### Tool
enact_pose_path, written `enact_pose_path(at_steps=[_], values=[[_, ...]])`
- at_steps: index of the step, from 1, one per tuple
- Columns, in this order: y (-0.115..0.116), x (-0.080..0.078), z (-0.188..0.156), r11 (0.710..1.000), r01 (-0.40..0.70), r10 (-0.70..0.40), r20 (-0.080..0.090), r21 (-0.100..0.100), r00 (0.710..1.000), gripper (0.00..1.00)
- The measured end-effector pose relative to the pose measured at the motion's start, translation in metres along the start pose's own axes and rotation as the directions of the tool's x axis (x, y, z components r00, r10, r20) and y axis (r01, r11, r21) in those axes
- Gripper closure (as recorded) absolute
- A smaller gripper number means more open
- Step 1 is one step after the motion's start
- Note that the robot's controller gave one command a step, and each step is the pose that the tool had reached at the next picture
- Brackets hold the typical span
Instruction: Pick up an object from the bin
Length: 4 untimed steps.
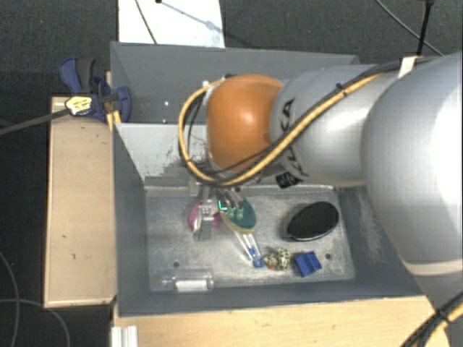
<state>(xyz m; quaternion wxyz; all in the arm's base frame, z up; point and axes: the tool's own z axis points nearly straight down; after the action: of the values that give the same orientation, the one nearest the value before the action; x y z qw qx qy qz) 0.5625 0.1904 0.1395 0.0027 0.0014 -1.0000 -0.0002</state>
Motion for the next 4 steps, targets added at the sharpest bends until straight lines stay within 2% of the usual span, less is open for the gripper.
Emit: enact_pose_path(at_steps=[1, 2, 3, 4], values=[[-0.068, -0.008, 0.047, 1.000, 0.000, 0.000, 0.003, 0.004, 1.000, 0.00], [-0.071, -0.019, 0.052, 0.996, -0.084, 0.084, 0.011, -0.003, 0.996, 0.00], [-0.071, -0.021, 0.049, 0.996, -0.089, 0.089, 0.018, -0.004, 0.996, 1.00], [-0.083, 0.014, -0.059, 0.995, -0.096, 0.096, 0.013, -0.002, 0.995, 1.00]])
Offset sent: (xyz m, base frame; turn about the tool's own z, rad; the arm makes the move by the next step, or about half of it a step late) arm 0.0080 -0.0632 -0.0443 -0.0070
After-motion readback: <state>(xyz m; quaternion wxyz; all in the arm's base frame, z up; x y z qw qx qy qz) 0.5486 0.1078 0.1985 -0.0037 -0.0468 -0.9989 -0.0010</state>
